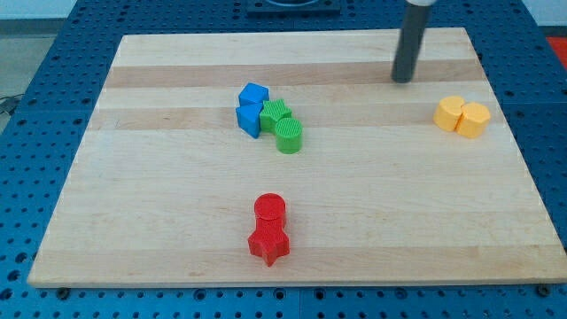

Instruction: Move the yellow hexagon away from the yellow heart

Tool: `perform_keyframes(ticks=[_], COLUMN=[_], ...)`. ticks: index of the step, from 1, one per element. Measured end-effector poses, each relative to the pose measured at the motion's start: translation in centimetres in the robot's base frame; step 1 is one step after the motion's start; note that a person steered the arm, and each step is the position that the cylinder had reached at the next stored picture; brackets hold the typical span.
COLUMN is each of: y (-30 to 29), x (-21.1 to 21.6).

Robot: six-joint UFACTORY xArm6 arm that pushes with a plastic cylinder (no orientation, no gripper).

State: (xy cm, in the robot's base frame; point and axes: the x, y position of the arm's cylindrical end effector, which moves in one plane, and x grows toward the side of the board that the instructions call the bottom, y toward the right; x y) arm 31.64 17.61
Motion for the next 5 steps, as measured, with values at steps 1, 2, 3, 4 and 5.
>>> perform_keyframes(ticks=[1,2,3,4,5], y=[1.6,8.4,8.6,10.2,5.3], x=[0.2,1.8,1.8,4.7,12.1])
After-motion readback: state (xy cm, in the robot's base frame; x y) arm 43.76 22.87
